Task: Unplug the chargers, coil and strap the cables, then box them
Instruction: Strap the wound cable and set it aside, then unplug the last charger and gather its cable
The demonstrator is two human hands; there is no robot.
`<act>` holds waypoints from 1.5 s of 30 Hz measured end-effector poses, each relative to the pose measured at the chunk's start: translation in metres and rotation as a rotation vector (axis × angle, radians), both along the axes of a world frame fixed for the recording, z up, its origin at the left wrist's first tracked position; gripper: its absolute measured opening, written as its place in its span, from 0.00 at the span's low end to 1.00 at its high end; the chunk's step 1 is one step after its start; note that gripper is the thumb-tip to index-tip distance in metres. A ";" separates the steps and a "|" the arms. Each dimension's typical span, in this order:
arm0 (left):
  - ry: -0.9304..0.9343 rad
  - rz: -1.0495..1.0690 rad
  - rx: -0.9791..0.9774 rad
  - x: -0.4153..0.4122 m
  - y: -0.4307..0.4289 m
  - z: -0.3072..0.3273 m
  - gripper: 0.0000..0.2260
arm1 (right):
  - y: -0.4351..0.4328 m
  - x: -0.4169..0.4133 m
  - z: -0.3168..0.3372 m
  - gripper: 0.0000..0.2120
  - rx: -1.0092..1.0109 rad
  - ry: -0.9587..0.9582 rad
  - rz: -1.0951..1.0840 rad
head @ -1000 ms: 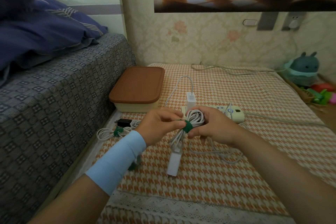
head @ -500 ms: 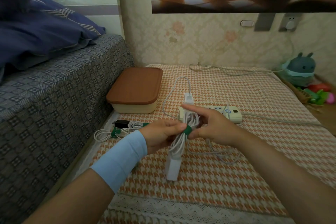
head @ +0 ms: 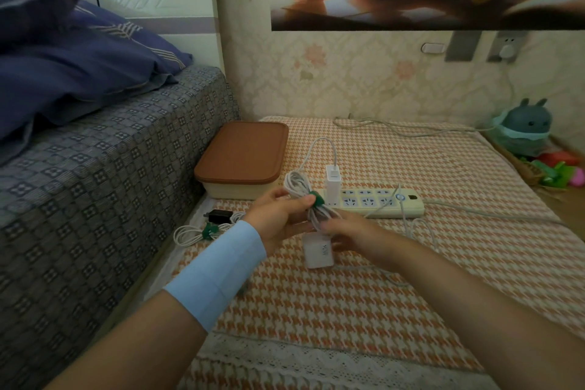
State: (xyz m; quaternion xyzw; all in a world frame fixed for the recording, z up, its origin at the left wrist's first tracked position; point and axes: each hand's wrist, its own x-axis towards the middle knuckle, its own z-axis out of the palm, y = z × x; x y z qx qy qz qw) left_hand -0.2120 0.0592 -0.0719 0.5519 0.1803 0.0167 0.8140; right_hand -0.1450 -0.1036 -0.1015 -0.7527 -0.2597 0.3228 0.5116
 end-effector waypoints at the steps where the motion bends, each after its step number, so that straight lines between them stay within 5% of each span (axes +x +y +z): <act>1: -0.007 0.018 0.019 -0.003 0.005 0.002 0.22 | -0.001 -0.002 -0.001 0.17 -0.058 -0.071 0.037; 5: -0.057 0.118 0.069 -0.017 0.025 0.010 0.27 | 0.009 -0.005 -0.005 0.18 -0.110 -0.132 0.032; 8: -0.063 0.169 0.175 -0.027 0.045 0.015 0.22 | 0.017 -0.006 0.003 0.13 -0.115 -0.114 0.000; 11: 0.041 0.122 0.287 -0.041 0.072 0.014 0.10 | 0.028 -0.007 0.009 0.12 -0.115 -0.083 -0.031; 17: 0.259 -0.017 0.628 -0.073 0.121 -0.006 0.08 | 0.054 -0.020 0.005 0.13 -0.205 -0.084 0.061; 22: 0.421 -0.163 0.964 -0.092 0.150 -0.017 0.07 | 0.081 -0.031 -0.006 0.28 -0.205 -0.231 0.111; 27: 0.459 -0.110 1.196 -0.096 0.165 -0.030 0.06 | 0.108 -0.040 -0.015 0.26 -0.193 -0.448 0.100; 30: 0.501 -0.146 1.281 -0.095 0.166 -0.034 0.12 | 0.116 -0.046 -0.024 0.29 -0.354 -0.710 0.133; 34: 0.437 -0.208 1.393 -0.092 0.161 -0.038 0.20 | 0.118 -0.050 -0.035 0.30 -0.513 -0.998 0.221; 40: 0.382 -0.217 1.543 -0.086 0.143 -0.046 0.33 | 0.111 -0.067 -0.024 0.17 -0.284 -1.058 0.217; 45: 0.185 -0.175 1.594 -0.087 0.131 -0.034 0.23 | 0.111 -0.078 -0.030 0.14 -0.386 -1.060 0.332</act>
